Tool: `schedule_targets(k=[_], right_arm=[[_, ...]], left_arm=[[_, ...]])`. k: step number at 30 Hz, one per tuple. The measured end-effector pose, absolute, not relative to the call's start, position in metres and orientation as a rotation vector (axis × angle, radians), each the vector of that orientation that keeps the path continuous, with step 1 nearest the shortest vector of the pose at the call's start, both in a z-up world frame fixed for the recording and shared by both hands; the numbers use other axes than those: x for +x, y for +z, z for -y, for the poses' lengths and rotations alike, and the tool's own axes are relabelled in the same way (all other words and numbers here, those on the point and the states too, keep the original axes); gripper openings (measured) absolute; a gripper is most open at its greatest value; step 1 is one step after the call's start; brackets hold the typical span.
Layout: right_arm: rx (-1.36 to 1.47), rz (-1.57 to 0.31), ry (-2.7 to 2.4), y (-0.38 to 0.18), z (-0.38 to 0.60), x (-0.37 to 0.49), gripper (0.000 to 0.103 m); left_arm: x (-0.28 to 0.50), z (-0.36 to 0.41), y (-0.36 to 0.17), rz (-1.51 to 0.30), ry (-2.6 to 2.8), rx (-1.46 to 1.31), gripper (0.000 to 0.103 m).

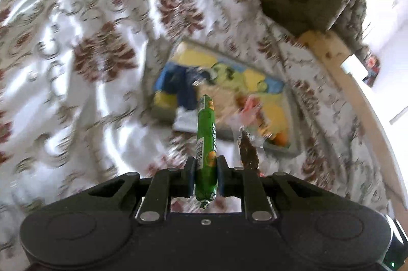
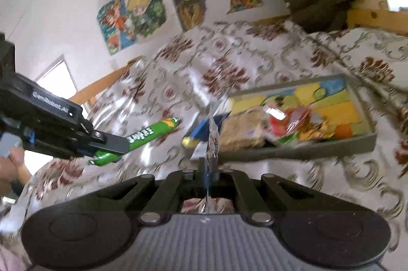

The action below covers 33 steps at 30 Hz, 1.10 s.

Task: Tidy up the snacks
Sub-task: 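Carry the green stick with the left tool while the right tool carries the candy over the tray, then open the left tool to drop the green stick while the right tool releases the candy into the tray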

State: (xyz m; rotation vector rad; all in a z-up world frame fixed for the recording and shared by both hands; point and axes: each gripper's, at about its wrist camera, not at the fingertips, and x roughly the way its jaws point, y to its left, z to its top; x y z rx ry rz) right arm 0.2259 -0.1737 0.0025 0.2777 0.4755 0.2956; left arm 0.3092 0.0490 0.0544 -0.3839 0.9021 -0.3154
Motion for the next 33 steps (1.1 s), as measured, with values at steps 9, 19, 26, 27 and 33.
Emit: schedule_targets(k=[9,19,26,27,33], right_arm=[[0.4,-0.385,0.124,0.004,0.235,0.279,0.001],[0.489,-0.396,-0.012,-0.024,0.29,0.335,0.001],[0.515,-0.441,-0.044,-0.051,0.298,0.346,0.001],[0.516,-0.442,-0.048,-0.053,0.298,0.347,0.001],[0.513,-0.458,-0.079,-0.059,0.301,0.349,0.003]], left_arm=[[0.374,0.026,0.033,-0.805,-0.385,-0.341,0.018],[0.419,0.109,-0.005,-0.749,-0.476,-0.204,0.018],[0.424,0.136,-0.022,-0.723,-0.498,-0.133,0.018],[0.425,0.139,-0.024,-0.721,-0.502,-0.119,0.018],[0.426,0.148,-0.031,-0.718,-0.501,-0.065,0.019]])
